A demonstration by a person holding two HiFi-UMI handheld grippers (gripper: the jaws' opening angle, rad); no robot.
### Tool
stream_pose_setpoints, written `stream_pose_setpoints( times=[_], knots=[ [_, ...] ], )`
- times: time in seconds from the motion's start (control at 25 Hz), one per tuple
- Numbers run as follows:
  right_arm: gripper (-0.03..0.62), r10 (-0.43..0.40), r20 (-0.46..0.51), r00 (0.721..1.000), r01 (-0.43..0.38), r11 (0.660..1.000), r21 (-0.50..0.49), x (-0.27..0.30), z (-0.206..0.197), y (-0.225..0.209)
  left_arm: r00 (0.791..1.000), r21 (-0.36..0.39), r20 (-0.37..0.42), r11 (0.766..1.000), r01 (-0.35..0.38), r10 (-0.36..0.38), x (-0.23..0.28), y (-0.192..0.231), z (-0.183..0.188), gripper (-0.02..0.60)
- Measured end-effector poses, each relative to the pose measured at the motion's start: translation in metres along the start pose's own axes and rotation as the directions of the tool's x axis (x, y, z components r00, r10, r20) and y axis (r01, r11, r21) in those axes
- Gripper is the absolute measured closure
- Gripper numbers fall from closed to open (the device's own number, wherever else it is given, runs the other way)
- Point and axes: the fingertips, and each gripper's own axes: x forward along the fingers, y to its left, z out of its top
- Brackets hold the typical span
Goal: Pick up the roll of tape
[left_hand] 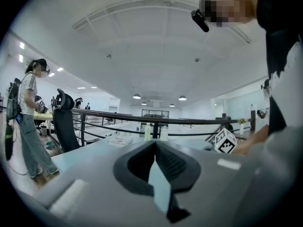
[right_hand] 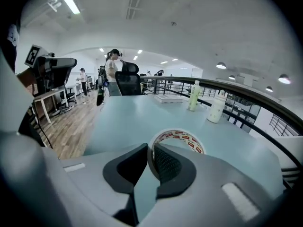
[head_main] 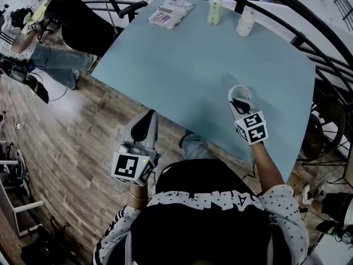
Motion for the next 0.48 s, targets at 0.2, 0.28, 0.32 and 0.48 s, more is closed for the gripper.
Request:
stream_pose_setpoints(
  times=[0.2, 0.28, 0.32, 0.48],
  knots=[
    [0.542, -0.009, 0.079, 0.997, 0.009, 1.000, 0.011, -0.024, 0.020, -0.003, 1.000, 0.012, 0.015, 1.000, 0.023, -0.023, 0.004, -0.013, 0.003, 0.581],
    [0.542, -0.008, 0.112, 0.994, 0.006, 1.000, 0.017, -0.033, 0.029, -0.003, 0.999, 0.015, 0.020, 1.000, 0.026, -0.026, 0.006, -0.016, 0.006, 0.581],
    [0.542, -0.006, 0.129, 0.992, 0.004, 1.000, 0.018, -0.038, 0.033, -0.002, 0.999, 0.018, 0.023, 0.999, 0.028, -0.028, 0.007, -0.018, 0.007, 0.581],
    [0.542, -0.003, 0.196, 0.981, -0.002, 1.000, 0.022, -0.057, 0.049, -0.004, 0.999, 0.023, 0.028, 0.999, 0.040, -0.041, 0.013, -0.026, 0.010, 0.581]
  ],
)
